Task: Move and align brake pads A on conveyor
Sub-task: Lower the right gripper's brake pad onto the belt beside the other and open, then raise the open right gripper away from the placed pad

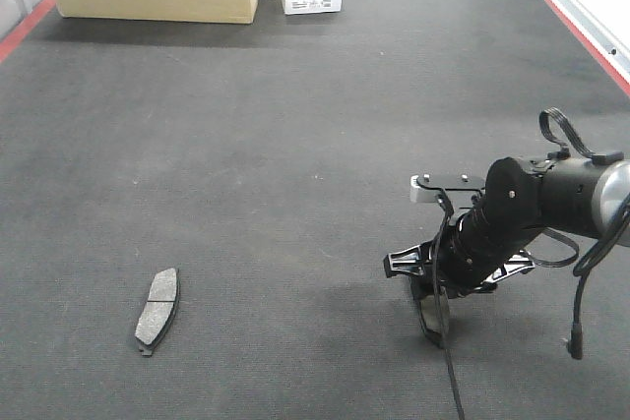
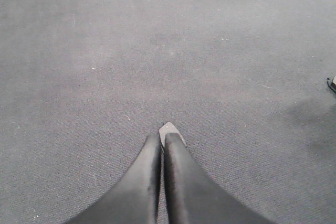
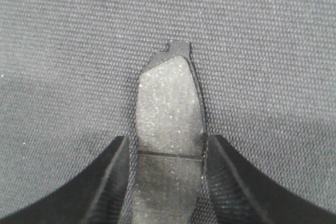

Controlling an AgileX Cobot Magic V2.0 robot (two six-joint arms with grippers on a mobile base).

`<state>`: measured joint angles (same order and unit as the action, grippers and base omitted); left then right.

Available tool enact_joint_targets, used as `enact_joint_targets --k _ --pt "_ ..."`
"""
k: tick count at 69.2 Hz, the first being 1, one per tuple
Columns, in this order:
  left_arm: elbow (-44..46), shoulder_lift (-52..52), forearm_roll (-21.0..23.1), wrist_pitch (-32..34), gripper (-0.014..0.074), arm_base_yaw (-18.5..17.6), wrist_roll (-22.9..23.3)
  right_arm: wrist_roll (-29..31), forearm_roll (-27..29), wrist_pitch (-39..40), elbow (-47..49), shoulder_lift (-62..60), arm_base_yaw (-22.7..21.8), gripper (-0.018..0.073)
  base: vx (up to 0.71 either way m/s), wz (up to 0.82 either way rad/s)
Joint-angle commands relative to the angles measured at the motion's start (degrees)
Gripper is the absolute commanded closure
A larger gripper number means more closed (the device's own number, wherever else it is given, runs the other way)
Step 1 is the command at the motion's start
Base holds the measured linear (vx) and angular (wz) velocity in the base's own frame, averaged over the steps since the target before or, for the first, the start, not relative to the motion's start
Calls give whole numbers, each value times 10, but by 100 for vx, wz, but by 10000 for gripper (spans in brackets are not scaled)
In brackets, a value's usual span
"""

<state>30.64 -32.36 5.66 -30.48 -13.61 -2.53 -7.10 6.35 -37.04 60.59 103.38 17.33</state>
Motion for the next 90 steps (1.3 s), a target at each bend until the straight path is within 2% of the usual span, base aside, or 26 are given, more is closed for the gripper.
enact_joint_targets --k 1,12,24,43,57,64,77,90 --pt "15 0 2 36 603 -3 1 -8 0 15 17 -28 -2 213 0 0" --pt "15 0 2 36 603 -3 1 -25 -10 17 16 -67 -2 223 0 0" --pt "15 0 2 36 603 -3 1 -69 -60 -1 12 -148 -2 262 0 0" --pt "15 0 2 36 603 -3 1 -55 -97 1 3 -286 -2 436 0 0" --pt "15 0 2 36 603 -3 1 -19 -101 128 -122 -430 -2 557 0 0" --pt "15 0 2 36 603 -3 1 -18 -116 176 -195 -506 -2 571 0 0" --pt "15 0 2 36 603 -3 1 -18 -118 182 -299 -636 -2 569 0 0" --pt "15 0 2 36 603 -3 1 -18 -118 182 -350 -725 -2 569 0 0"
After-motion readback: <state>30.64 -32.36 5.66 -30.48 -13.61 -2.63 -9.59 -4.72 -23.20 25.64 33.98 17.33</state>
